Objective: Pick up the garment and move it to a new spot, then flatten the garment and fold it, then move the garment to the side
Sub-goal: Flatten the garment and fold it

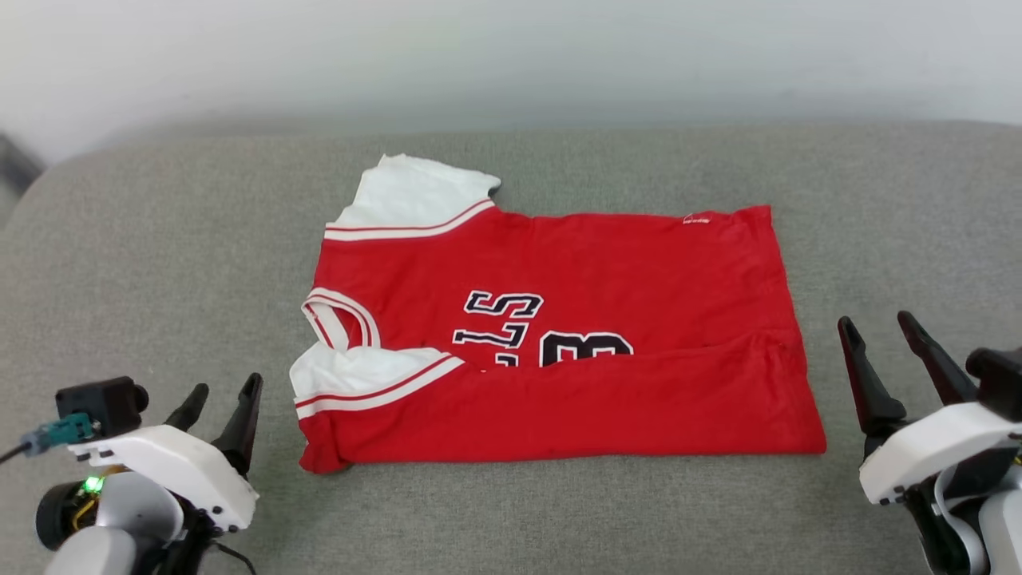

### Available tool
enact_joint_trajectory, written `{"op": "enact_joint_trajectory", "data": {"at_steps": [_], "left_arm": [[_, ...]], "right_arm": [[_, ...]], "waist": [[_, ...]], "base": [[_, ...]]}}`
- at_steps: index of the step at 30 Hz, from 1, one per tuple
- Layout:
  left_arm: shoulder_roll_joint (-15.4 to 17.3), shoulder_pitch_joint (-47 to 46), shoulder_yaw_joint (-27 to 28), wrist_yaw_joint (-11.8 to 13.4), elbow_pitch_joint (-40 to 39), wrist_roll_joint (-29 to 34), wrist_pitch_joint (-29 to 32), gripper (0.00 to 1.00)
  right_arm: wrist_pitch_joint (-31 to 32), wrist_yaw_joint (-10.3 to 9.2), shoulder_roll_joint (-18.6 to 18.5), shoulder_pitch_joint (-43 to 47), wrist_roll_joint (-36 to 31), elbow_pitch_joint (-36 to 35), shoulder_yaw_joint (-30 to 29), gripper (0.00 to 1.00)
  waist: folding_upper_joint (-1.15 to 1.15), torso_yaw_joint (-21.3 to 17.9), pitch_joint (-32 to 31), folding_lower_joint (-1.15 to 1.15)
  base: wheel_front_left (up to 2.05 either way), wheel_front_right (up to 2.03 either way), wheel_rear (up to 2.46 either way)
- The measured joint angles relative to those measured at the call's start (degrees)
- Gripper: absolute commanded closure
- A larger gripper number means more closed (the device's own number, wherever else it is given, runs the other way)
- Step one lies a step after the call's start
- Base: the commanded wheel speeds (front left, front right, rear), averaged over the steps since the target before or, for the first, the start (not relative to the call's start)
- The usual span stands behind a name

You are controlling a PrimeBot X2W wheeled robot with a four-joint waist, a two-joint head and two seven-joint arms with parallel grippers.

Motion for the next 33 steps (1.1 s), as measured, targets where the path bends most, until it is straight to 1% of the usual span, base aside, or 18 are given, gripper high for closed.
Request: {"op": "enact_joint_trajectory", "data": {"at_steps": [2,6,7,9,12,14,17,22,25,26,28,29,33], "left_arm": [[1.9,0.5,0.0,0.2,-2.6,-1.3,4.5,0.00],[5.6,0.5,-2.3,-0.2,-6.6,-3.4,15.3,0.00],[6.1,0.5,-2.8,-0.4,-7.1,-4.3,17.9,0.00],[6.9,0.5,-4.4,0.0,-7.3,-5.9,23.4,0.00],[7.3,0.4,-5.7,0.3,-6.4,-7.5,28.1,0.00],[7.3,0.1,-6.2,0.8,-5.2,-7.7,30.0,0.00],[7.2,-1.4,-6.7,1.1,-3.2,-7.6,30.5,0.00],[6.2,-5.0,-7.0,0.7,1.4,-8.1,30.7,0.00],[6.3,-6.6,-8.1,0.3,3.6,-8.1,33.1,0.01],[6.2,-7.0,-8.3,0.0,4.0,-8.5,33.7,0.40],[6.1,-7.7,-8.6,-0.5,4.6,-8.7,34.5,0.93],[6.1,-8.0,-8.8,-0.6,4.8,-8.9,34.8,1.00],[4.8,-9.0,-9.7,-1.6,5.4,-9.1,34.9,1.00]], "right_arm": [[0.3,0.00,1.1,2.0,-1.4,-2.4,-1.5,0.00],[1.9,0.00,3.1,5.6,-3.6,-7.7,-3.5,0.00],[2.3,0.00,3.5,6.2,-4.2,-8.7,-3.6,0.00],[3.0,0.00,4.5,7.4,-4.9,-11.0,-4.0,0.00],[4.1,-0.01,6.1,8.5,-5.4,-13.6,-3.5,0.00],[4.6,-0.01,7.3,8.5,-5.5,-15.0,-2.9,0.00],[4.9,-0.01,8.1,8.5,-5.5,-16.3,-2.5,0.00],[5.6,-0.01,8.4,8.4,-5.1,-16.6,-2.8,0.00],[6.8,-0.01,8.3,8.0,-4.4,-16.4,-3.0,0.00],[7.3,-0.01,8.2,8.0,-4.1,-16.3,-3.3,0.00],[9.0,-0.01,7.6,7.9,-2.6,-16.2,-3.9,0.00],[10.2,-0.01,7.1,7.9,-1.9,-16.2,-4.1,0.00],[17.4,-0.01,4.9,7.8,1.1,-16.1,-5.5,0.00]], "waist": [[0.00,-0.3,-1.4,0.00],[0.00,-1.2,-2.9,-0.01],[0.00,-1.6,-3.0,0.00],[0.00,-2.3,-3.1,-0.01],[0.00,-3.2,-2.3,-0.01],[0.00,-3.9,-1.4,0.00],[0.00,-4.9,0.3,0.00],[0.00,-6.4,3.4,0.00],[0.00,-7.2,4.8,-0.01],[0.00,-7.4,5.1,-0.01],[0.00,-7.7,5.6,-0.01],[0.00,-7.8,5.8,-0.02],[0.00,-7.2,5.9,-0.01]], "base": [[0.00,0.00,0.00],[0.00,0.00,0.00],[0.00,0.00,0.00],[0.00,0.00,0.00],[0.00,0.00,0.00],[0.00,0.00,0.00],[0.00,0.00,0.00],[0.00,0.00,0.00],[0.00,0.00,0.00],[0.00,0.00,0.00],[0.00,0.00,0.00],[0.00,0.00,0.00],[0.00,0.00,0.00]]}}
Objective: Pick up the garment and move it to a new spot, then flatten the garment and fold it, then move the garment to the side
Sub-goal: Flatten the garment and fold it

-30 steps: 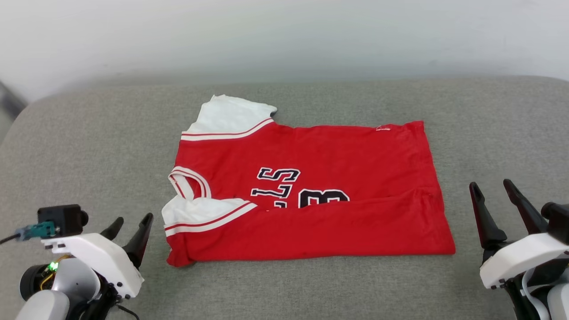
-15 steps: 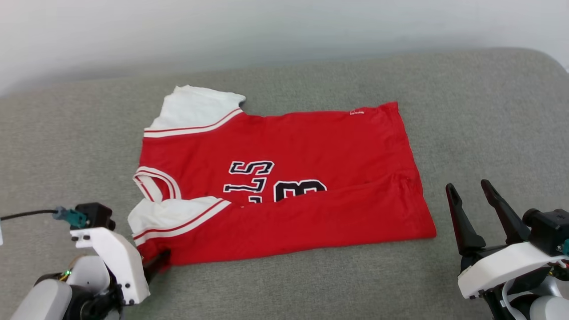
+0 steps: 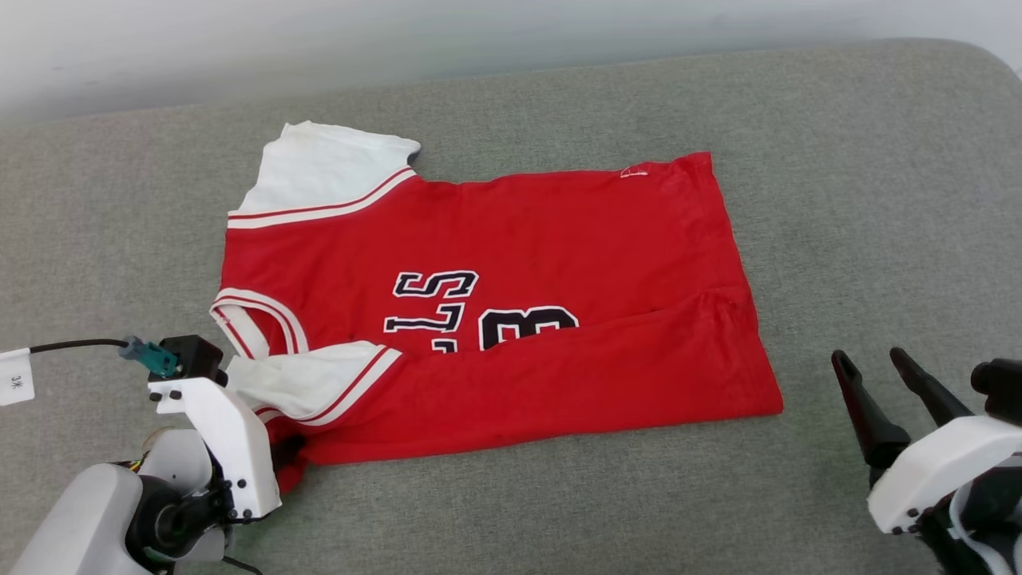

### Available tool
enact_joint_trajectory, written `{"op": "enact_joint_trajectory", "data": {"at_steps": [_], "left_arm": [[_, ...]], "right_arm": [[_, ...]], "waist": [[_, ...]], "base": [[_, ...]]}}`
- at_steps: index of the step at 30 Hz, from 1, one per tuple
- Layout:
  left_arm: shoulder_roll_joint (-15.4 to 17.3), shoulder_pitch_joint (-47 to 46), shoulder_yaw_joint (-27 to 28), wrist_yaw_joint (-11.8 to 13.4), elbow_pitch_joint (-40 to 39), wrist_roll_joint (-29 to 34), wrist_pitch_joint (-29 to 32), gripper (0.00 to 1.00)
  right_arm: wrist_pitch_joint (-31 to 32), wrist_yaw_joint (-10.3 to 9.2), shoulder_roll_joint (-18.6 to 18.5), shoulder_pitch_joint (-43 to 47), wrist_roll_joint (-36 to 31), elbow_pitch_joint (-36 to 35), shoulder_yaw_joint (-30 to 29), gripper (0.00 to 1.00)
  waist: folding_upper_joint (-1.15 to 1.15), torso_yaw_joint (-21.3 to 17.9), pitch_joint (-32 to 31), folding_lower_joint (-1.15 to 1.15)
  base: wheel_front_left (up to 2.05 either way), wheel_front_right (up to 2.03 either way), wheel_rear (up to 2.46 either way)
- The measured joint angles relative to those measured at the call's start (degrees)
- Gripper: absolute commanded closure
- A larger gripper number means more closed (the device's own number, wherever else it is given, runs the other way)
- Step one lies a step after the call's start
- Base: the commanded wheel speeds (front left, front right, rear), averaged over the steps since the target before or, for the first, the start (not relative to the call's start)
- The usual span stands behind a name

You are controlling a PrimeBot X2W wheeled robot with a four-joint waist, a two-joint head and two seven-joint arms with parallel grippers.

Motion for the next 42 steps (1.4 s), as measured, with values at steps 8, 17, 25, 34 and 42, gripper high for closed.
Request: {"op": "enact_joint_trajectory", "data": {"at_steps": [8,17,25,34,42], "left_arm": [[-0.3,-0.4,-1.3,-0.8,-2.6,1.7,-2.0,1.00],[-0.4,-1.0,-2.7,0.3,-9.4,4.1,-2.6,1.00],[-1.0,-1.9,-3.4,0.5,-11.5,4.9,-2.8,1.00],[-0.7,-0.5,-3.0,0.6,-11.6,4.0,-3.6,1.00],[0.4,2.8,-1.2,1.1,-13.1,2.6,-5.1,1.00]], "right_arm": [[20.7,0.00,-5.2,-3.6,5.2,3.6,-1.4,0.00],[29.8,0.00,-3.5,-12.2,6.4,12.9,2.6,0.00],[31.1,-0.10,-2.8,-17.3,8.2,20.5,4.9,0.85],[29.5,-0.11,-4.2,-18.2,10.8,21.9,8.9,1.00],[28.7,-0.09,-6.5,-16.4,11.6,17.9,12.3,1.00]], "waist": [[0.00,2.2,-0.1,0.01],[0.00,6.3,1.8,0.02],[0.00,8.4,3.2,0.01],[0.00,7.7,1.2,0.02],[0.00,6.9,-3.5,0.01]], "base": [[0.00,0.00,0.00],[0.00,0.00,0.00],[0.00,0.00,0.00],[0.00,0.00,0.00],[0.00,0.00,0.00]]}}
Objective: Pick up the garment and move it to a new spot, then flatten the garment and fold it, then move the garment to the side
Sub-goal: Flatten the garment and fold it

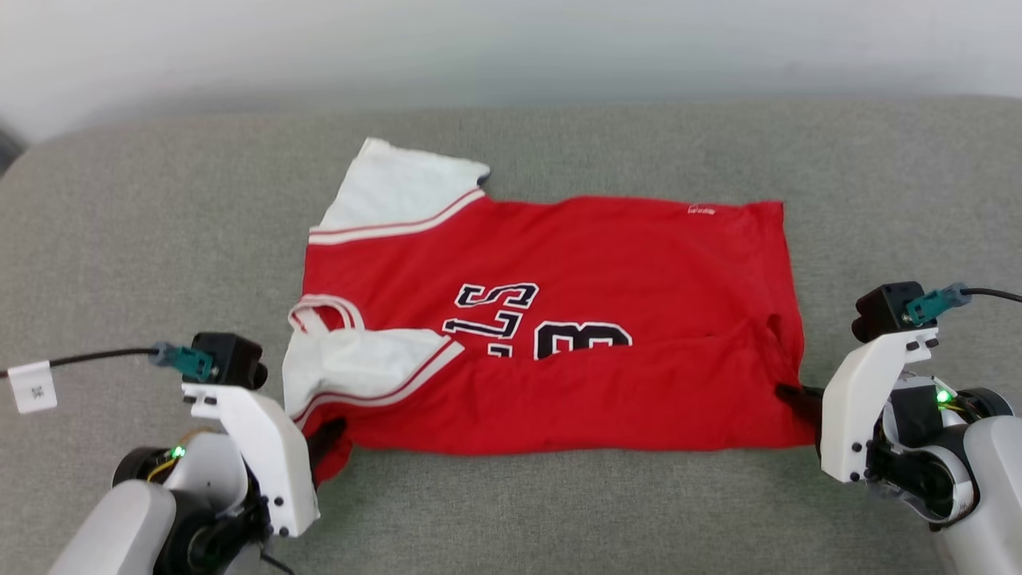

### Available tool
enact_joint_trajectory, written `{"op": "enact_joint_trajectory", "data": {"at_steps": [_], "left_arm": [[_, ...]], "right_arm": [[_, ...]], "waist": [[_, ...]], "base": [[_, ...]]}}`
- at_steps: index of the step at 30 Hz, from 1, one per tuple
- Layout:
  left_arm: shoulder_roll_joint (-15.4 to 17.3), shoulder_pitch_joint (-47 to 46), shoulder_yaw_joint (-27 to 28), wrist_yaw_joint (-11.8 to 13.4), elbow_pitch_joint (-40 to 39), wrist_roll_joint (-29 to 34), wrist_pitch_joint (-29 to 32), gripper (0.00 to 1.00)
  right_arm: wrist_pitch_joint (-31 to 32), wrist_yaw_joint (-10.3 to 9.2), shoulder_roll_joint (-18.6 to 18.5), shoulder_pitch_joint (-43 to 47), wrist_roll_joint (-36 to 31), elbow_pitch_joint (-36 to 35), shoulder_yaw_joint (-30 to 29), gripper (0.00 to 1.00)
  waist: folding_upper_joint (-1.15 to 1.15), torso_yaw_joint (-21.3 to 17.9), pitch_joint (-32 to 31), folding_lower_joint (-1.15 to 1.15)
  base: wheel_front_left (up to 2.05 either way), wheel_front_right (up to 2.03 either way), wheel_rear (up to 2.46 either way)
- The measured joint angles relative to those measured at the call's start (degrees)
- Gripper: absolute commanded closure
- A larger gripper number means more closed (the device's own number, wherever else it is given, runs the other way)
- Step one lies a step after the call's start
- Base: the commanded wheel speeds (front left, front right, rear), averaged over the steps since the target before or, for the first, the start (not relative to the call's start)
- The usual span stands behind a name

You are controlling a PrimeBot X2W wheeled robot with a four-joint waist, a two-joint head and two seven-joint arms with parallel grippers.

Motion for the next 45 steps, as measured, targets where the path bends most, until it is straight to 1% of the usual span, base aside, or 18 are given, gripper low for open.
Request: {"op": "enact_joint_trajectory", "data": {"at_steps": [5,10,12,15,16,17,18,19,20,23,25,27,29,32,37,41,45], "left_arm": [[0.5,4.6,0.8,1.9,-1.7,-0.6,-0.4,1.00],[1.6,9.7,1.2,3.0,-3.1,-1.7,-0.1,1.00],[1.2,11.2,0.9,3.4,-3.0,-2.4,0.2,1.00],[-0.5,12.0,0.2,3.4,-2.3,-3.6,0.3,1.00],[-0.8,12.0,0.3,3.4,-1.8,-3.7,0.0,0.98],[-1.0,12.1,0.4,3.4,-1.4,-3.7,-0.2,0.16],[-1.2,12.1,0.5,3.5,-1.0,-3.7,-0.6,0.16],[-1.3,12.1,0.7,3.5,-0.7,-3.6,-1.2,0.00],[-1.3,12.1,1.1,3.5,-0.6,-3.6,-1.9,0.00],[-1.0,11.9,2.0,3.7,-0.5,-2.7,-3.9,0.00],[-0.7,11.2,3.3,4.1,-1.0,-1.7,-6.2,0.00],[-0.4,9.9,4.3,4.8,-2.0,-0.5,-8.1,0.00],[-0.4,8.8,5.2,5.5,-2.5,0.6,-10.0,0.00],[-0.3,6.0,6.5,6.2,-2.6,2.6,-13.0,0.00],[-0.9,-1.1,7.4,7.5,-2.2,5.4,-16.3,0.00],[-0.5,-8.3,8.9,7.5,0.3,6.0,-17.3,0.00],[0.5,-15.6,9.2,6.4,4.5,5.9,-15.4,0.00]], "right_arm": [[0.4,0.00,-0.5,2.4,0.6,-1.5,0.7,1.00],[1.1,0.08,-0.8,6.0,1.0,-3.4,0.3,1.00],[1.5,0.08,-0.7,8.1,1.0,-3.4,-0.4,1.00],[1.1,0.08,0.4,11.4,0.4,-2.4,-2.1,1.00],[0.3,0.08,0.9,12.4,0.2,-1.9,-2.6,1.00],[-0.6,0.08,1.4,13.2,-0.1,-1.7,-2.7,0.49],[-1.7,0.08,1.8,13.7,-0.2,-1.6,-2.8,0.49],[-3.0,0.08,2.2,13.9,-0.4,-1.7,-2.8,0.10],[-4.4,0.08,2.3,13.9,-0.7,-2.0,-2.5,0.00],[-11.1,0.08,2.4,13.9,-1.9,-3.6,-2.1,0.00],[-16.2,0.08,2.3,13.8,-3.6,-4.9,-2.2,0.00],[-20.7,0.08,2.2,13.8,-5.2,-5.8,-2.6,0.00],[-24.7,0.08,2.5,13.8,-6.9,-6.6,-3.6,0.00],[-29.0,0.08,3.5,13.6,-9.9,-8.2,-5.1,0.00],[-33.8,0.08,5.5,11.5,-13.3,-12.5,-6.7,0.00],[-35.5,0.08,7.2,8.7,-13.9,-15.9,-7.5,0.00],[-36.7,0.08,8.2,5.8,-14.2,-18.5,-7.6,0.00]], "waist": [[0.00,-0.2,-3.6,0.00],[0.00,-0.2,-6.5,-0.01],[0.00,0.0,-6.9,-0.01],[0.00,0.2,-6.6,-0.01],[0.00,0.2,-6.4,-0.01],[0.00,0.2,-6.2,0.00],[0.00,0.1,-6.1,-0.01],[0.00,0.0,-6.0,-0.01],[0.00,-0.3,-5.9,-0.01],[0.00,-1.0,-6.3,0.00],[0.00,-1.5,-6.8,-0.01],[0.00,-2.0,-7.4,-0.01],[0.00,-2.7,-7.7,-0.01],[0.00,-4.0,-7.7,-0.01],[0.00,-5.8,-5.0,-0.01],[0.00,-7.4,-1.0,-0.01],[0.00,-9.1,4.0,0.00]], "base": [[0.00,0.00,0.00],[0.00,0.00,0.00],[0.00,0.00,0.00],[0.00,0.00,0.00],[0.00,0.00,0.00],[0.00,0.00,0.00],[0.00,0.00,0.00],[0.00,0.00,0.00],[0.00,0.00,0.00],[0.00,0.00,0.00],[0.00,0.00,0.00],[0.00,0.00,0.00],[0.00,0.00,0.00],[0.00,0.00,0.00],[0.00,0.00,0.00],[0.00,0.00,0.00],[0.00,0.00,0.00]]}}
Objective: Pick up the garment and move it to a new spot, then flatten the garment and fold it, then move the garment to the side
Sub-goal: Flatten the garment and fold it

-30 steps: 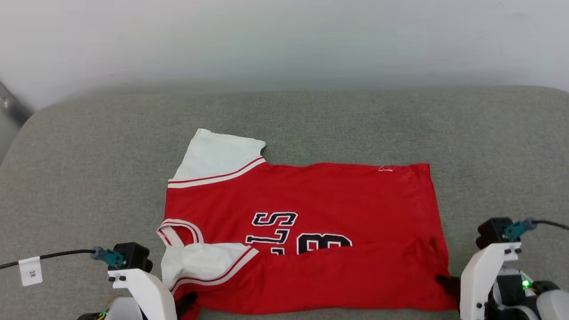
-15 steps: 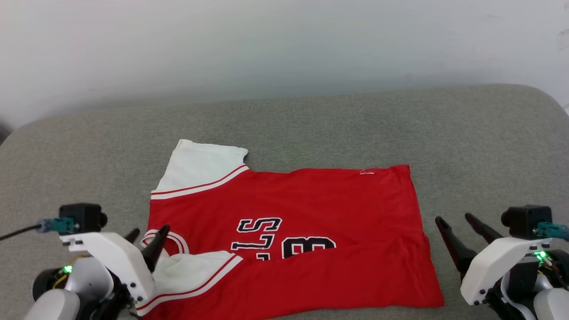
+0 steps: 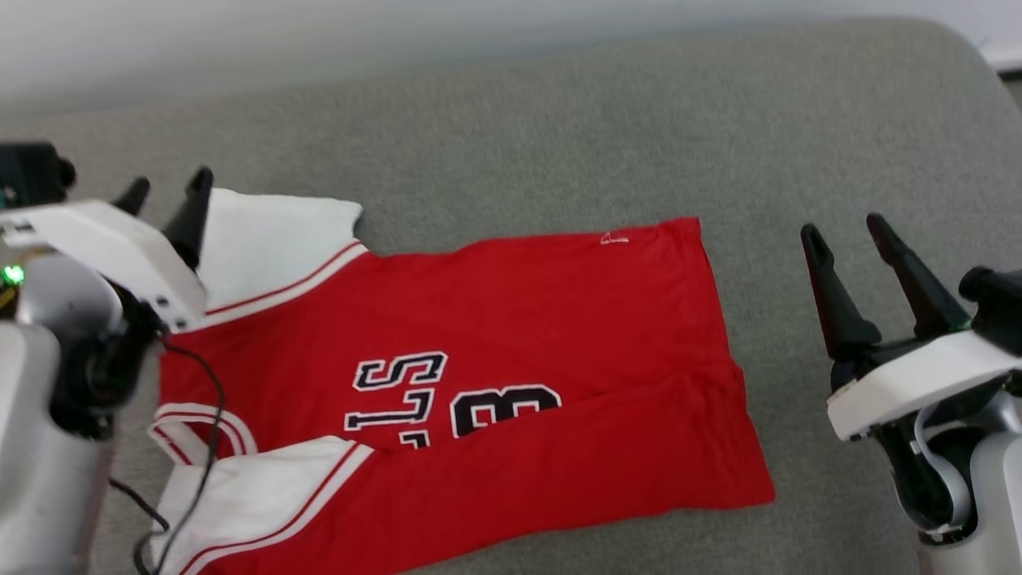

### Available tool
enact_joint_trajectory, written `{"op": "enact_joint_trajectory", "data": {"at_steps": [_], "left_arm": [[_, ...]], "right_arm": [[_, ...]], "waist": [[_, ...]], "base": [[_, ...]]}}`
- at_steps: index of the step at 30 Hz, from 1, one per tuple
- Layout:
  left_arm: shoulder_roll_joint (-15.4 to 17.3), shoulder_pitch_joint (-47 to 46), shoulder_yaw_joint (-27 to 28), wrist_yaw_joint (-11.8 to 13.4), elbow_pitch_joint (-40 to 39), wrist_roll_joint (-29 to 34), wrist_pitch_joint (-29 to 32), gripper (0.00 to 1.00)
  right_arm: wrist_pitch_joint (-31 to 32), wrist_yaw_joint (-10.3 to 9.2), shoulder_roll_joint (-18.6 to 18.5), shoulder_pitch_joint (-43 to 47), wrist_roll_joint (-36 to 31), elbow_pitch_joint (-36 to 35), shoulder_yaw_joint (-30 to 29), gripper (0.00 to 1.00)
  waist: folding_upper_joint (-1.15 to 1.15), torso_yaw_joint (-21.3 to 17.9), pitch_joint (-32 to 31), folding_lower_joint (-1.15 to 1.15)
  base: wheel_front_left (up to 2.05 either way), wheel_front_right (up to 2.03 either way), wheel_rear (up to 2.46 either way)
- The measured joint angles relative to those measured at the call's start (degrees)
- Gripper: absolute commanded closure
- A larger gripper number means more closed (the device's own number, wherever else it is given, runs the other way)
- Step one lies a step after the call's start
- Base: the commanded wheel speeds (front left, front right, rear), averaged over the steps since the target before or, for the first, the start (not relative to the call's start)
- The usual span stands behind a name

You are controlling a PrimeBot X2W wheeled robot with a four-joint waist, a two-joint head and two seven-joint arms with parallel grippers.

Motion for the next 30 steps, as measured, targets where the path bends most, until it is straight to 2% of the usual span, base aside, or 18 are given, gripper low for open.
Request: {"op": "enact_joint_trajectory", "data": {"at_steps": [4,9,14,20,21,22,26,30], "left_arm": [[2.5,-7.5,-0.2,-2.1,4.6,-1.2,5.1,0.00],[7.7,-13.4,-1.5,-4.1,9.2,-3.9,18.1,0.00],[12.9,-15.5,-1.5,-3.0,12.3,-5.6,28.7,0.00],[15.0,-16.2,-1.2,-0.2,12.1,-6.1,33.7,0.00],[15.1,-16.2,-1.3,0.1,11.7,-6.2,34.2,0.58],[15.0,-16.3,-1.3,0.4,11.4,-6.3,34.3,1.00],[13.8,-16.7,-1.3,0.8,11.1,-6.8,34.1,1.00],[11.9,-17.6,-1.8,0.5,11.7,-6.9,32.9,1.00]], "right_arm": [[-0.6,0.00,0.8,-2.0,-0.2,-1.3,-0.1,0.00],[-1.2,0.00,2.5,-2.7,0.1,-1.0,0.1,0.00],[-1.9,0.00,3.7,-2.8,0.7,0.6,0.6,0.00],[-2.4,0.00,4.4,-2.8,2.4,1.9,0.9,0.00],[-2.2,0.00,4.4,-2.8,2.7,2.0,0.9,0.00],[-2.2,0.00,4.3,-2.9,2.9,1.9,0.8,0.00],[0.8,0.00,3.2,-5.1,5.1,1.8,1.3,0.00],[8.5,0.00,0.2,-9.6,8.7,3.1,2.2,0.00]], "waist": [[0.00,-1.7,5.1,0.00],[0.00,-4.2,10.2,0.00],[0.00,-7.1,13.7,0.01],[0.00,-9.5,16.6,0.00],[0.00,-9.8,16.9,0.00],[0.00,-9.9,17.2,-0.01],[0.00,-9.8,17.9,-0.01],[0.00,-8.8,17.8,0.00]], "base": [[0.00,0.00,0.00],[0.00,0.00,0.00],[0.00,0.00,0.00],[0.00,0.00,0.00],[0.00,0.00,0.00],[0.00,0.00,0.00],[0.00,0.00,0.00],[0.00,0.00,0.00]]}}
